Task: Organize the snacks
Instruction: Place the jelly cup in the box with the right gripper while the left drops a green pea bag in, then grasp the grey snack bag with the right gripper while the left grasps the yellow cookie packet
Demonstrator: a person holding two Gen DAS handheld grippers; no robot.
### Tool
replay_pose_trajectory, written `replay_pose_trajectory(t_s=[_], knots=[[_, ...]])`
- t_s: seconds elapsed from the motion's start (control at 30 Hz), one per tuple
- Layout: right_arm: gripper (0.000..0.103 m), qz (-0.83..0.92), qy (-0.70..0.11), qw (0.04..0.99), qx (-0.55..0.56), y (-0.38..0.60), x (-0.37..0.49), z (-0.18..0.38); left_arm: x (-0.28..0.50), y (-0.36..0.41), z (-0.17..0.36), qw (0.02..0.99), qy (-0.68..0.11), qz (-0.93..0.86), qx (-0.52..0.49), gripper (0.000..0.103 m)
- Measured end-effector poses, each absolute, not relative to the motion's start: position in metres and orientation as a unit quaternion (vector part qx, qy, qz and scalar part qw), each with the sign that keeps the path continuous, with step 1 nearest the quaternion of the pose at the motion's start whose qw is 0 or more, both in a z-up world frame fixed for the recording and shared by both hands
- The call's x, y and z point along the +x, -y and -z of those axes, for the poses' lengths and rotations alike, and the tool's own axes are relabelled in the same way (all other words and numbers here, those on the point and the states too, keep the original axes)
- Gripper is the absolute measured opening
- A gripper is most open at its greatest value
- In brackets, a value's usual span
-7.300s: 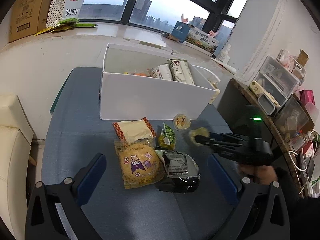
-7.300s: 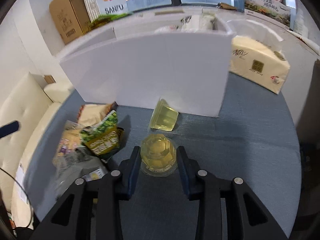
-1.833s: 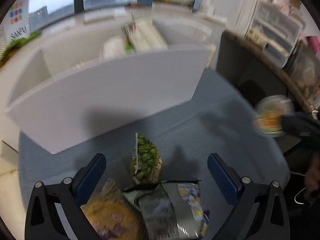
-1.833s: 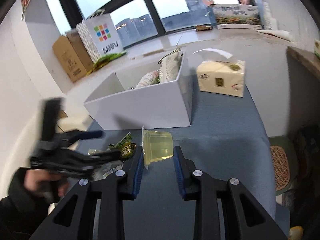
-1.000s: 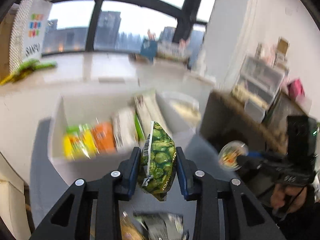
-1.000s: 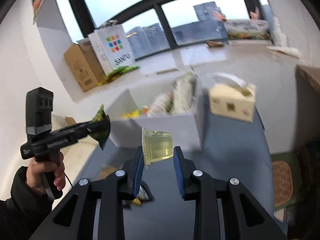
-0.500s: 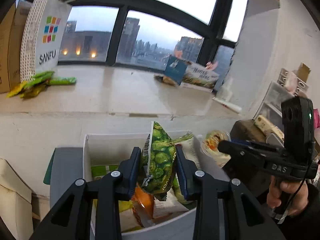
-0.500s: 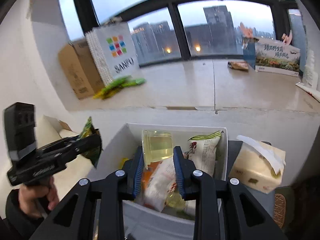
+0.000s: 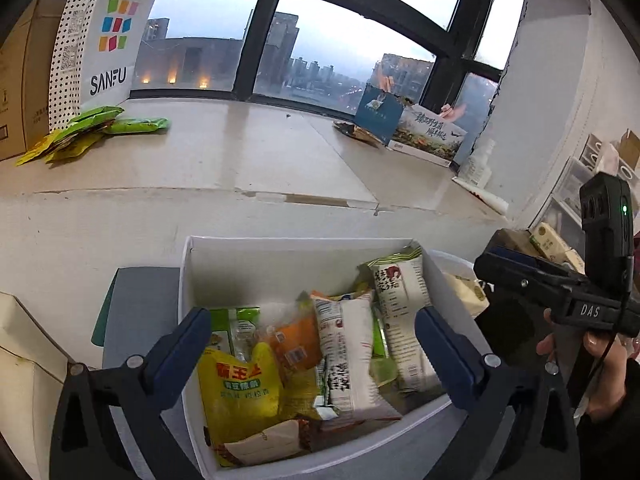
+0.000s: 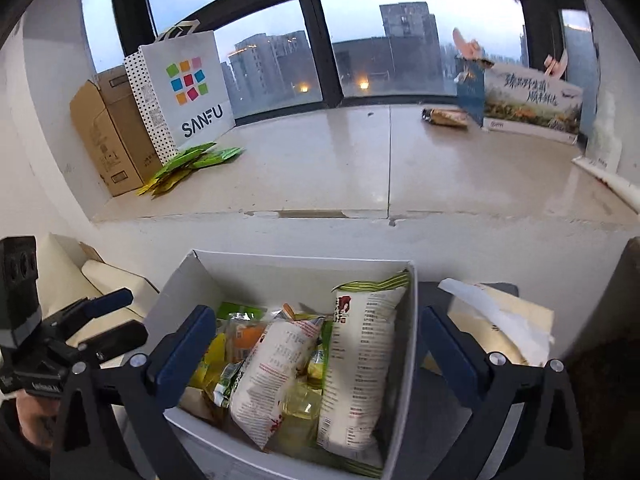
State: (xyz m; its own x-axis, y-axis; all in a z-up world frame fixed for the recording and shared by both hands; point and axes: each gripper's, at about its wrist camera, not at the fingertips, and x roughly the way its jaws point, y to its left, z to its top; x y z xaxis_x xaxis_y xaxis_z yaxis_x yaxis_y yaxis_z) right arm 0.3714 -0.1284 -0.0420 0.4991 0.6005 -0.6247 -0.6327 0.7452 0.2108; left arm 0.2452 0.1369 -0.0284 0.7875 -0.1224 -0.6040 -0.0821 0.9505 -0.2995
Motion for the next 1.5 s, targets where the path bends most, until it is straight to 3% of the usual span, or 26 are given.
replay_pose_trajectory(t_s=[0.37, 0.67, 1.03, 1.5], knots=[[0.103, -0.410, -0.289, 0.865, -0.007, 0.178, 0.292, 0.020, 0.178, -0.116, -0.005, 0.947, -0.280, 0.049, -0.152, 0.103], [0.103, -0.448, -0.251, 0.857, -0.027, 0.236, 0.189, 0.055, 0.080, -0.082, -0.012, 0.956, -0.243, 0.081, -0.142, 0.103], [0.103, -0.481, -0.353, 0.802, -0.034, 0.230, 0.154, 0.137, 0.013, -0.083, 0.041, 0.938, -0.281, 0.051, -0.196, 0.103], [0.103, -0.533, -0.406, 0.722, -0.171, 0.130, 0.160, 0.192, 0.002, -0.098, 0.065, 0.927, -0.299, 0.032, -0.224, 0.103]])
